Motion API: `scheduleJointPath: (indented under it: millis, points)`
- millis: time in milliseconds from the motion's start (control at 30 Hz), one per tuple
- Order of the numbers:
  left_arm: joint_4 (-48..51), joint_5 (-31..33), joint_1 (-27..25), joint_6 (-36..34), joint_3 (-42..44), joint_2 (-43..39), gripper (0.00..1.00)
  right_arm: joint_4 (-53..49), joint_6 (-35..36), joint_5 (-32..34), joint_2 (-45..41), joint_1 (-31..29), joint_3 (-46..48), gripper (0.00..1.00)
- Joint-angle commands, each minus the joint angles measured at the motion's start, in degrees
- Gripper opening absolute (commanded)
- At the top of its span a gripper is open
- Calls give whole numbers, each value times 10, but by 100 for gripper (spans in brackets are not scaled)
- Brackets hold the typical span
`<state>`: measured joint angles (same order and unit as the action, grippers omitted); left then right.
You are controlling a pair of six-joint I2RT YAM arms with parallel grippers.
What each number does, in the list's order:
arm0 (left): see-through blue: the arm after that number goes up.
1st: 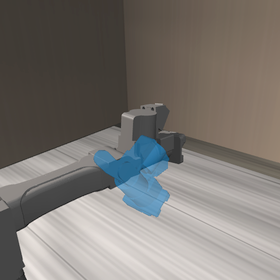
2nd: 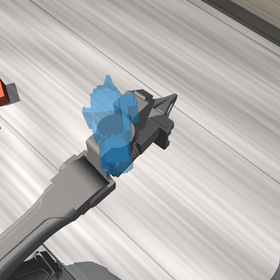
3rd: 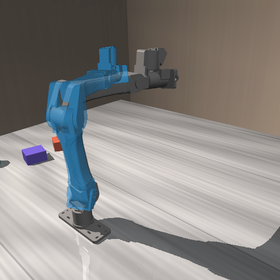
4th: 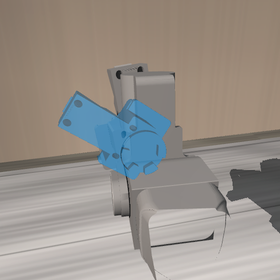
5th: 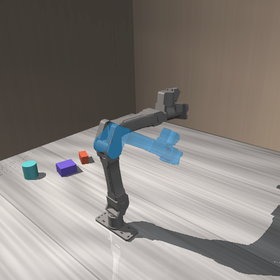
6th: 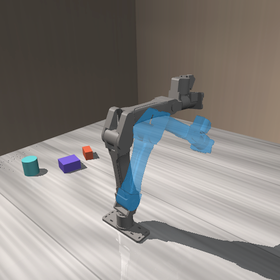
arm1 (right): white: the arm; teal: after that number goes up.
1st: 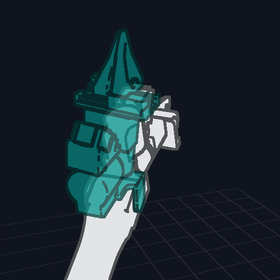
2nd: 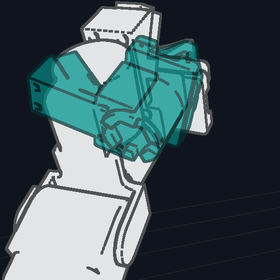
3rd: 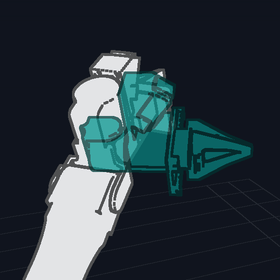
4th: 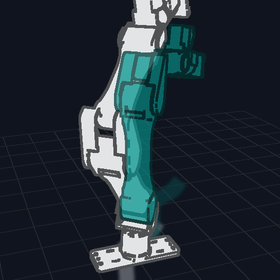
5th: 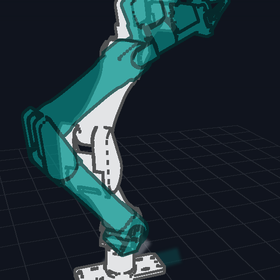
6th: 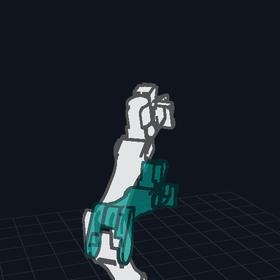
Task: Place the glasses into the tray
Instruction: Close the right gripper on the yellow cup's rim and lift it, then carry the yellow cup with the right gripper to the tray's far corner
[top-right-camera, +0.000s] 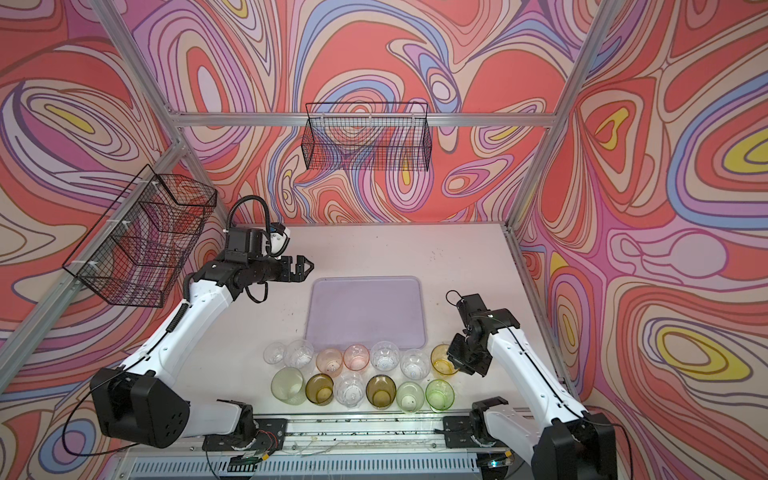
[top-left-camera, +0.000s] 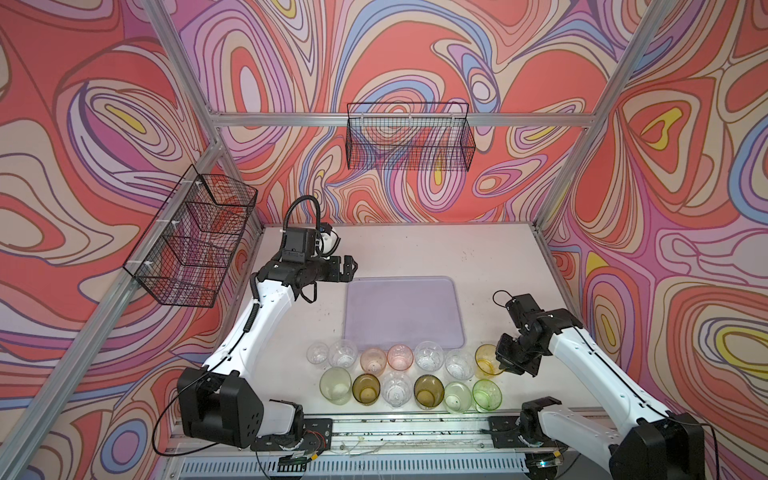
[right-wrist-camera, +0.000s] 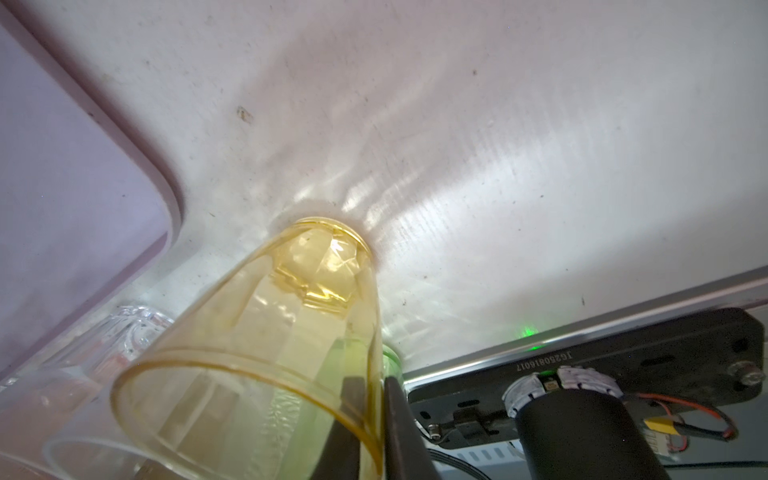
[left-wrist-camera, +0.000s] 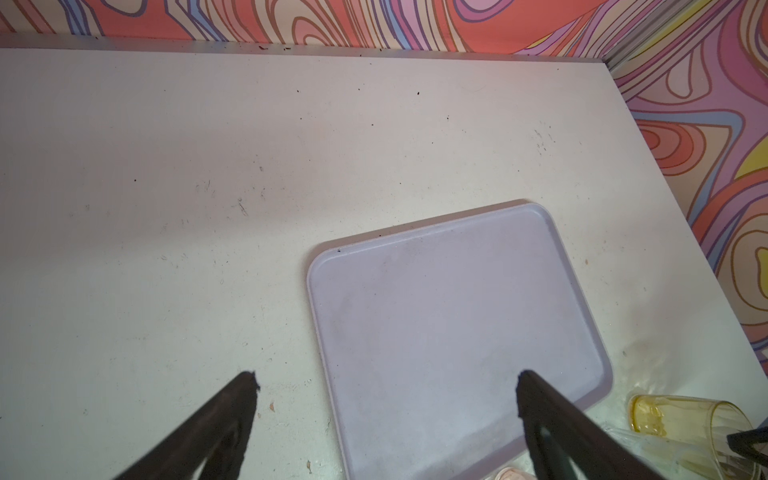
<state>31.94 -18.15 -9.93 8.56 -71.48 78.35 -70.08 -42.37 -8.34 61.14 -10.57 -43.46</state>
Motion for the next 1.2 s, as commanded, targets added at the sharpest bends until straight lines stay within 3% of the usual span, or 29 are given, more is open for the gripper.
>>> scheduleJointPath:
  millis: [0,367,600,1167]
  points:
    - [14,0,-1,-11,6,-14,100,-5,2,17,-7,-2,-9,4]
    - [16,2,-1,-12,6,-13,100,-21,16,40,-9,-2,-43,0]
    - [19,-4,-1,-9,11,-18,100,-46,35,66,18,-2,-117,0]
    - [23,-31,-1,-3,-9,-1,100,-82,64,86,188,-2,-324,0]
